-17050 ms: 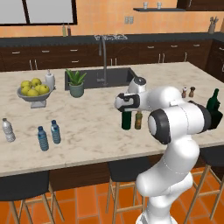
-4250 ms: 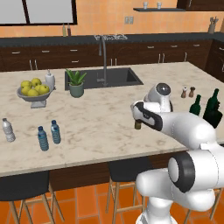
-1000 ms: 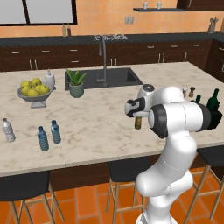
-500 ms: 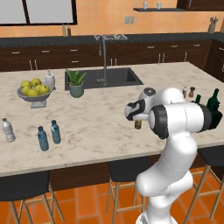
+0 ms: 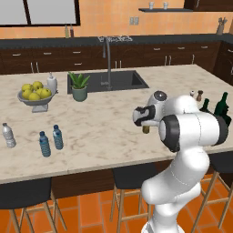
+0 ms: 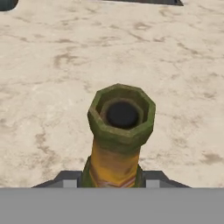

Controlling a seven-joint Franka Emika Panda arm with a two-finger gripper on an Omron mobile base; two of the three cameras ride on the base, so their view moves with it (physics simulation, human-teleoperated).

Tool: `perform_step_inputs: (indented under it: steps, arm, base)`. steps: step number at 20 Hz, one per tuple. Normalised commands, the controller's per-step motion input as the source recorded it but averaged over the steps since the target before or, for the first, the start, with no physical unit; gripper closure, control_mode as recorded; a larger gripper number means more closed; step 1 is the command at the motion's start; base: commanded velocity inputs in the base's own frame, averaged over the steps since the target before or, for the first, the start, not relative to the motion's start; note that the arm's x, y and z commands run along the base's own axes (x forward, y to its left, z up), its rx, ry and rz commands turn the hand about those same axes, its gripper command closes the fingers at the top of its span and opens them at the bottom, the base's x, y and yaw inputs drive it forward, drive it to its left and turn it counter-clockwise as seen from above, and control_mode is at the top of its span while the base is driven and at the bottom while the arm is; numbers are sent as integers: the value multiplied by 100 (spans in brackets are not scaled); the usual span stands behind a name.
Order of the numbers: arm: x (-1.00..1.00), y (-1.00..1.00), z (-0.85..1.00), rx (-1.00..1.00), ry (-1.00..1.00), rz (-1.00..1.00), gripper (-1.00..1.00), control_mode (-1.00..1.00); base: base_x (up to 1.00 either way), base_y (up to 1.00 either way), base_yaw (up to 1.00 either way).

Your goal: Move the plastic bottles in the middle to the plastics group, and the glass bottles in the middle to the glass group.

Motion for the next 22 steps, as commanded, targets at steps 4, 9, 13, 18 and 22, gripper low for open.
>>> perform_step_inputs:
  steps: [4, 9, 13, 18, 22]
  arm:
    - [-46, -73, 24, 0, -5, -15, 100, -100]
    - [-14, -78, 18, 0, 0, -24, 100, -100]
    - [-7, -90, 0, 5, 1, -29, 100, -100]
    - [-12, -96, 0, 20, 0, -25, 100, -100]
    - [-19, -86, 2, 18, -2, -21, 100, -100]
  base:
    - [0, 0, 0]
    - [0, 0, 0]
    - [0, 0, 0]
    - [0, 0, 0]
    - [0, 0, 0]
